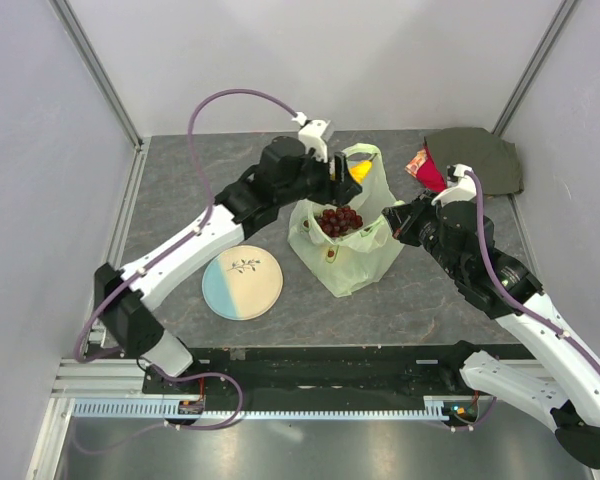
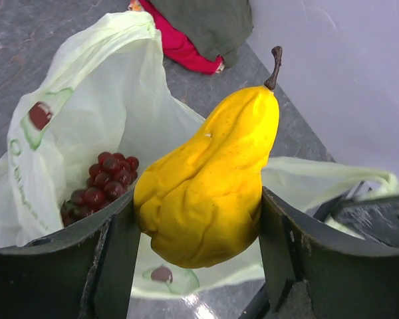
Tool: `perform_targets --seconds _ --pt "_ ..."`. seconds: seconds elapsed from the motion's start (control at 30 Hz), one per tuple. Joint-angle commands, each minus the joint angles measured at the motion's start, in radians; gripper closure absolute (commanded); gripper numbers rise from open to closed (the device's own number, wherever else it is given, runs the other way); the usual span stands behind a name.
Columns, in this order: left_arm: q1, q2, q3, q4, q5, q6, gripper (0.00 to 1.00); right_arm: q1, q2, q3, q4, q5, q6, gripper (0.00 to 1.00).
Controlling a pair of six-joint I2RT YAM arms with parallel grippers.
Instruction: Place the fruits into the plastic bag
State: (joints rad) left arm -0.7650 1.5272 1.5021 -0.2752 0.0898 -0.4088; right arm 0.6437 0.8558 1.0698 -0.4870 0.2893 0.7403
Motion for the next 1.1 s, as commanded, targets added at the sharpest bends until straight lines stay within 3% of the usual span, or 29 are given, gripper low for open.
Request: perform_targets --seconds 0.0,0.2,0.43,0.6,0.83,1.07 --pt "-0.033 0.128 0.105 0.002 -0.015 0.079 0.52 -0.001 -0.018 0.027 -0.002 0.025 0.004 1.00" --pt "-0.088 0.304 0.277 -0.169 -0.145 0.120 0.52 -0.003 -0.011 0.035 -0.002 0.033 0.002 1.00" --pt "-0.086 0.404 0.290 -0.180 -0.223 0.100 0.48 -0.001 -0.009 0.042 -0.007 0.042 -0.002 1.00" --pt "-0.060 0.430 0.253 -0.165 -0.213 0.030 0.46 -0.001 -0.020 0.047 -0.021 0.050 0.001 1.00" --pt "-0.068 0.482 0.221 -0.185 -0.102 0.074 0.39 -0.001 -0.032 0.036 -0.030 0.053 0.007 1.00" --pt "-0.083 0.508 0.185 -0.246 -0.104 0.088 0.30 -0.001 -0.028 0.036 -0.027 0.045 0.008 1.00"
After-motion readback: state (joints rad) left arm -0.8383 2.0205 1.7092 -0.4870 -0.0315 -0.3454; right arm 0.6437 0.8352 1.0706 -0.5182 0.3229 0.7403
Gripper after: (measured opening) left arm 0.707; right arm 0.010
